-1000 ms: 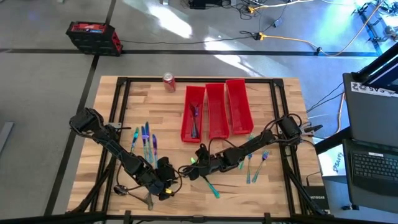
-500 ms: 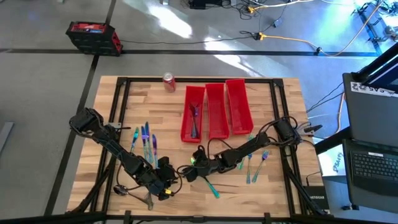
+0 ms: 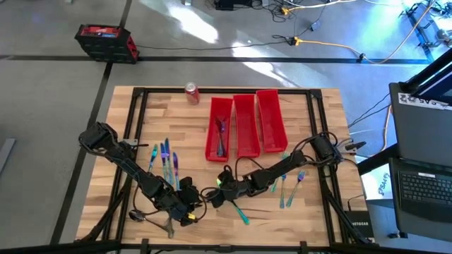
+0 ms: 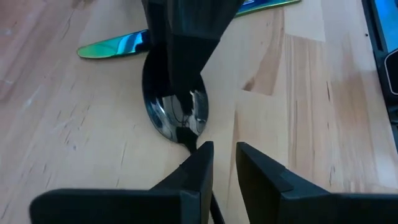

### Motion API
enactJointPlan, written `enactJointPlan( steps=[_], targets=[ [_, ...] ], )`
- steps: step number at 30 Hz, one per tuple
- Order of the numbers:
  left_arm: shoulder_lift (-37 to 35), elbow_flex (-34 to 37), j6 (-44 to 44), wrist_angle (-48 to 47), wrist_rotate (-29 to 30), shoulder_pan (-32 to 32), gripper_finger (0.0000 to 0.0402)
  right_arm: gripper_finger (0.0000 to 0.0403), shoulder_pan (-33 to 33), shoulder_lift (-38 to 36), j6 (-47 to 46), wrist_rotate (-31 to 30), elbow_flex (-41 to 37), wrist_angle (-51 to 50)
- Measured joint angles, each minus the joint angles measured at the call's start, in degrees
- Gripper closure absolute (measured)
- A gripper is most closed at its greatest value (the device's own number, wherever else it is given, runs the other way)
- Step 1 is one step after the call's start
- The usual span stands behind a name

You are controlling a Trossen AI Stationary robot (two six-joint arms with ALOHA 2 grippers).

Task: Sort silverware
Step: Put the black spoon into the center red bin

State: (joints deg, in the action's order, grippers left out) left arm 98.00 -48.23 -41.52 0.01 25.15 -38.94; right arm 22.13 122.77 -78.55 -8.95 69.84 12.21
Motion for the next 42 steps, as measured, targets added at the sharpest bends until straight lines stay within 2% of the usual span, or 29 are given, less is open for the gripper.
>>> enactJointPlan(
  steps=[8,21,29,33,37,42],
  targets=[
    [0.0,0.02,-0.02,-2.8,0.32,0.0,0.0346,0.0398,0.02,0.07,3.77,-0.14,-0.07,0.22],
    [-0.02,0.02,-0.03,-6.4,2.49,0.0,0.0346,0.0402,-0.15,-1.12,6.92,-2.46,-0.31,-2.02],
    [-0.02,0.02,-5.87,-12.08,2.23,0.98,0.0345,0.0403,-0.07,-2.88,9.01,-4.93,-0.28,-3.27],
    [-0.02,0.02,-4.96,-10.89,2.2,1.29,0.0342,0.0403,-0.07,-4.19,11.43,-5.98,-0.28,-4.04],
    [-0.02,0.02,-4.07,-10.02,2.22,1.29,0.0317,0.0402,-0.02,-5.27,12.91,-6.71,-0.24,-4.86],
    [-0.02,0.02,-4.59,-10.28,2.2,1.67,0.0267,0.0403,-0.02,-5.3,13.06,-6.86,-0.24,-5.44]
  ],
)
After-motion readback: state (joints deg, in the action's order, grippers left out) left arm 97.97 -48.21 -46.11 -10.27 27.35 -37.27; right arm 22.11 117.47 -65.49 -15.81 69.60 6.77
